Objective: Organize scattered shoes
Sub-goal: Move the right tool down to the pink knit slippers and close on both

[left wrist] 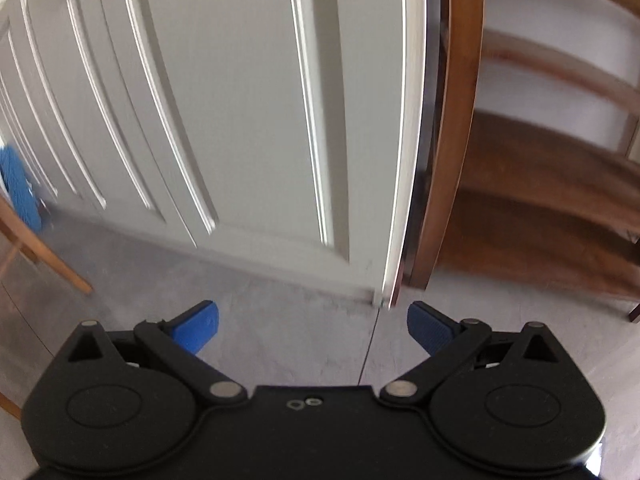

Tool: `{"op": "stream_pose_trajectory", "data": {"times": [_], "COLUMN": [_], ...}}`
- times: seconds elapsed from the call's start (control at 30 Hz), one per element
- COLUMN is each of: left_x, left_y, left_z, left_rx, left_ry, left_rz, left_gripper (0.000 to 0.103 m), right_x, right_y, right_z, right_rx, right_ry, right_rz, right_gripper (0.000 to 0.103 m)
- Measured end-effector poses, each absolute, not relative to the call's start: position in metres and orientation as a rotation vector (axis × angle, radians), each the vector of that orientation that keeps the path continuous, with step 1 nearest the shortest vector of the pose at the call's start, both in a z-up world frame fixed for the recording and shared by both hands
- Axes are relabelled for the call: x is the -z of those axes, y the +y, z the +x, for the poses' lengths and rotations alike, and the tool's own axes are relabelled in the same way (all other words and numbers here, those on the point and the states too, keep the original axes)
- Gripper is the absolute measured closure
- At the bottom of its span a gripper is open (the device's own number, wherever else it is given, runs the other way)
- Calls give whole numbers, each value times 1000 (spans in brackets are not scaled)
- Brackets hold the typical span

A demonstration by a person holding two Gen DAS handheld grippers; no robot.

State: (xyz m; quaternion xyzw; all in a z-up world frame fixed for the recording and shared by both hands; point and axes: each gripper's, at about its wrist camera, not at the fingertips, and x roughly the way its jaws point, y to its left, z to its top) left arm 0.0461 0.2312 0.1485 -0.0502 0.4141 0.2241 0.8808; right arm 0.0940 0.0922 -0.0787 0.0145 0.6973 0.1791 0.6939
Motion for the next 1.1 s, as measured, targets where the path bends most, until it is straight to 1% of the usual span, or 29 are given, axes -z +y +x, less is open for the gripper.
{"op": "stream_pose_trajectory", "data": {"times": [0.1,0.27,0.33,0.4,0.47,0.5,0.53,0.57,0.6,0.63,0.67,0.8,0.97,1.1], "left_x": [-128,-109,-108,-108,-108,-108,-108,-108,-108,-108,-110,-118,-124,-137], "left_y": [230,245,248,250,252,253,254,254,254,255,255,255,254,249], "left_z": [44,48,51,47,41,39,40,39,39,38,37,32,25,29], "left_rx": [-451,-467,-472,-491,-503,-504,-506,-507,-508,-509,-508,-513,-523,-500], "left_ry": [847,825,819,827,849,862,868,874,881,886,887,885,927,945], "left_rz": [-88,-83,-82,-82,-100,-111,-115,-119,-123,-129,-142,-161,-180,-155], "left_gripper": [2,2,2,2,2,2,2,2,2,2,2,2,2,2], "right_x": [114,142,155,171,179,184,188,194,197,198,198,187,171,142], "right_y": [99,106,107,109,110,110,111,113,115,115,117,113,73,42], "right_z": [93,90,90,87,87,89,90,93,96,98,101,107,113,118], "right_rx": [-386,-368,-361,-330,-290,-270,-260,-249,-246,-255,-288,-397,-394,-419], "right_ry": [1580,1598,1652,1758,1817,1857,1885,1923,1943,1949,1957,1940,1908,1864], "right_rz": [42,71,95,138,165,173,178,170,142,136,132,131,304,430], "right_gripper": [39,34,34,34,35,37,43,62,79,84,88,89,89,89]}}
